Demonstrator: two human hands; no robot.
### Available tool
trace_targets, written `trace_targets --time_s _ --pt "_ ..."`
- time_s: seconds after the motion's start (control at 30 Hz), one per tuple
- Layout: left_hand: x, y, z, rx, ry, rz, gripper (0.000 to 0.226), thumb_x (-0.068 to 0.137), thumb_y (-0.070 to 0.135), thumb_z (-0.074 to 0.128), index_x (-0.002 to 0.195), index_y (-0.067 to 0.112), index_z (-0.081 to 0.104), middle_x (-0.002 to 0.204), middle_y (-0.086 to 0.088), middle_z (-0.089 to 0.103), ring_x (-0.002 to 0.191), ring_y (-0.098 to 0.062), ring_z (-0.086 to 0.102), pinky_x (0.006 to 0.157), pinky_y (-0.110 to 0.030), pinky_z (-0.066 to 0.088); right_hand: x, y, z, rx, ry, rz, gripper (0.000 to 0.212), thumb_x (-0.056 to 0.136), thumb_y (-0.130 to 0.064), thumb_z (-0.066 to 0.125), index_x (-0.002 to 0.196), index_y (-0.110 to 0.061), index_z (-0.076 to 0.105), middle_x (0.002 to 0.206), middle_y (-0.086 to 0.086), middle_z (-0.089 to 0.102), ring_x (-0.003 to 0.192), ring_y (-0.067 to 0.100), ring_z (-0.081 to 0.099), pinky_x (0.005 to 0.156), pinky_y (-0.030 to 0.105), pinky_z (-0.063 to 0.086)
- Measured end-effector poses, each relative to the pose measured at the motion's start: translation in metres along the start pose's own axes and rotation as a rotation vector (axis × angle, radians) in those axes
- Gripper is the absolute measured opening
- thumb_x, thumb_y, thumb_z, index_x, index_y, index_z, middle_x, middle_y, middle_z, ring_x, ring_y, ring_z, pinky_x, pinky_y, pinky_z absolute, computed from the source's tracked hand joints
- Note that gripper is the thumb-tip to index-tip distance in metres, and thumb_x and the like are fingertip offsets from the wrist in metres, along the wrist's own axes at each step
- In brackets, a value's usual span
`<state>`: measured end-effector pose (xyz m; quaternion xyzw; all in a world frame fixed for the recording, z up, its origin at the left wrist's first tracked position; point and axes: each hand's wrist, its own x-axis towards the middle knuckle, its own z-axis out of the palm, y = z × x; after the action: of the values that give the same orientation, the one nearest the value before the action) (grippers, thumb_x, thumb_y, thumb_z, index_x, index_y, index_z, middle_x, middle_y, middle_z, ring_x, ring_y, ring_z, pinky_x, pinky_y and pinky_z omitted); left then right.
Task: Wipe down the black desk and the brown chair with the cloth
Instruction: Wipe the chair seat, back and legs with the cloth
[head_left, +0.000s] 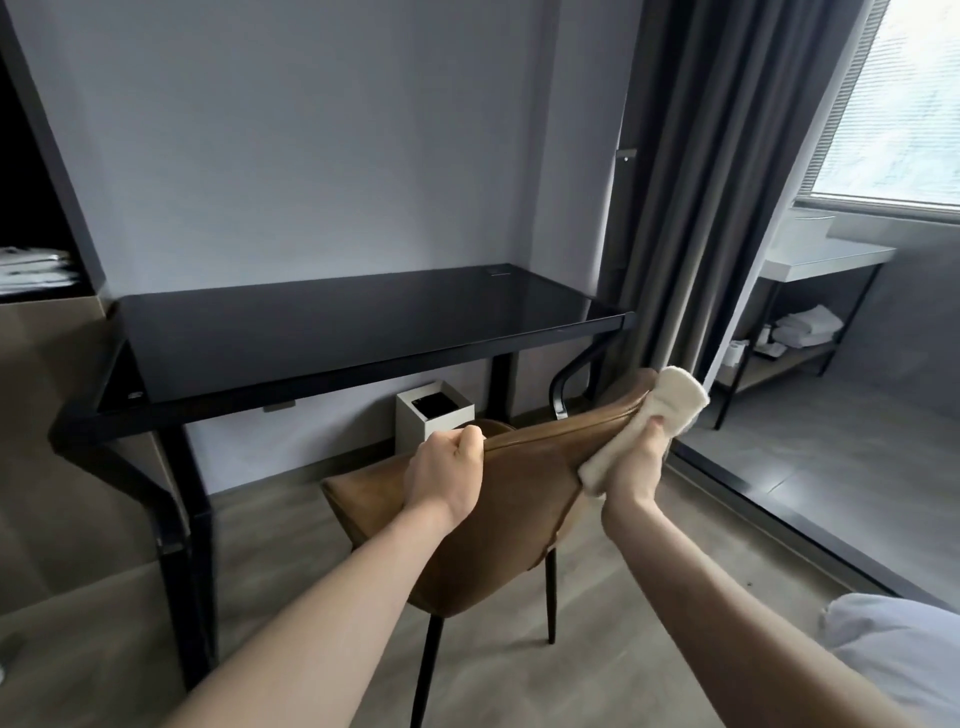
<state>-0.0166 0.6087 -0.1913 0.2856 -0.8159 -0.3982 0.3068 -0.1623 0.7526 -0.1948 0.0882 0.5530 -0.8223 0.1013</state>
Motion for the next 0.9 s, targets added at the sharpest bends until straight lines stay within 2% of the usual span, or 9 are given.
trace_targets --time_s 0.1,0.17,0.33,0.47,0.57,0.67,0.77,0.83,0.9 --pt "-0.001 0.003 -0.005 -0.038 -0.059 -0.024 0.048 0.103 0.036 0.037 0.058 0.018 0.038 0.059 0.0 0.048 0.063 -0.02 0.048 0.061 -0.031 0.033 -0.047 0.032 0.003 -0.035 -0.032 0.005 0.075 0.104 -0.067 0.039 0.165 -0.025 0.026 0.15 0.0 0.048 0.128 0.021 0.049 0.11 0.041 0.037" --pt "-0.003 0.007 -0.008 -0.065 -0.096 -0.04 0.044 0.094 0.045 0.033 0.058 0.02 0.041 0.064 -0.002 0.052 0.067 -0.022 0.051 0.065 -0.033 0.036 -0.082 0.05 0.01 -0.043 -0.095 -0.048 0.074 0.107 -0.061 0.043 0.168 -0.032 0.011 0.149 -0.004 0.043 0.131 0.021 0.047 0.116 0.049 0.038" --pt "-0.006 0.005 -0.019 -0.087 -0.141 -0.064 0.046 0.092 0.048 0.037 0.06 0.018 0.051 0.07 -0.003 0.061 0.074 -0.024 0.058 0.072 -0.037 0.044 -0.126 0.061 0.018 -0.036 -0.139 -0.026 0.065 0.105 -0.057 0.051 0.161 -0.036 0.026 0.144 -0.004 0.051 0.127 0.022 0.053 0.118 0.057 0.04" --pt "-0.007 -0.001 -0.019 -0.073 -0.15 -0.034 0.046 0.096 0.045 0.036 0.064 0.013 0.045 0.065 -0.002 0.054 0.068 -0.02 0.053 0.067 -0.035 0.041 -0.096 0.037 0.008 0.001 -0.044 -0.064 0.035 0.11 -0.04 0.047 0.143 -0.034 0.036 0.115 -0.008 0.054 0.117 0.02 0.05 0.103 0.04 0.038" --pt "-0.007 -0.002 -0.015 -0.081 -0.134 -0.009 0.048 0.099 0.043 0.033 0.063 0.012 0.041 0.058 -0.001 0.046 0.061 -0.017 0.047 0.063 -0.033 0.037 -0.052 0.022 0.001 0.041 0.007 0.01 0.054 0.096 -0.058 0.052 0.138 -0.024 0.049 0.114 0.001 0.063 0.107 0.02 0.06 0.094 0.037 0.039" --pt "-0.006 -0.005 -0.011 -0.07 -0.098 0.011 0.051 0.105 0.035 0.036 0.059 0.014 0.037 0.053 0.003 0.041 0.055 -0.013 0.043 0.06 -0.028 0.034 -0.009 -0.001 -0.005 0.099 0.023 0.091 0.049 0.095 -0.061 0.048 0.122 -0.023 0.061 0.111 0.003 0.067 0.096 0.018 0.06 0.09 0.037 0.043" --pt "-0.004 -0.005 -0.007 -0.081 -0.077 0.016 0.048 0.097 0.042 0.035 0.056 0.016 0.037 0.049 0.007 0.039 0.052 -0.01 0.042 0.057 -0.026 0.032 0.028 -0.018 -0.002 0.141 0.029 0.093 0.045 0.088 -0.062 0.048 0.104 -0.024 0.068 0.108 -0.001 0.072 0.104 0.021 0.066 0.091 0.035 0.05" --pt "-0.002 -0.006 -0.006 -0.088 -0.076 0.01 0.046 0.089 0.046 0.032 0.057 0.014 0.04 0.048 0.008 0.04 0.051 -0.008 0.043 0.056 -0.025 0.032 0.041 -0.021 0.002 0.112 0.009 0.075 0.062 0.079 -0.067 0.051 0.122 -0.026 0.068 0.114 -0.002 0.074 0.113 0.023 0.068 0.096 0.041 0.052" --pt "-0.001 -0.006 -0.004 -0.092 -0.064 0.004 0.047 0.086 0.046 0.031 0.059 0.009 0.044 0.047 0.008 0.04 0.051 -0.008 0.044 0.056 -0.025 0.032 0.047 -0.019 0.004 0.046 0.038 0.005 0.079 0.086 -0.062 0.046 0.159 -0.031 0.039 0.134 -0.007 0.06 0.121 0.023 0.06 0.105 0.046 0.045"
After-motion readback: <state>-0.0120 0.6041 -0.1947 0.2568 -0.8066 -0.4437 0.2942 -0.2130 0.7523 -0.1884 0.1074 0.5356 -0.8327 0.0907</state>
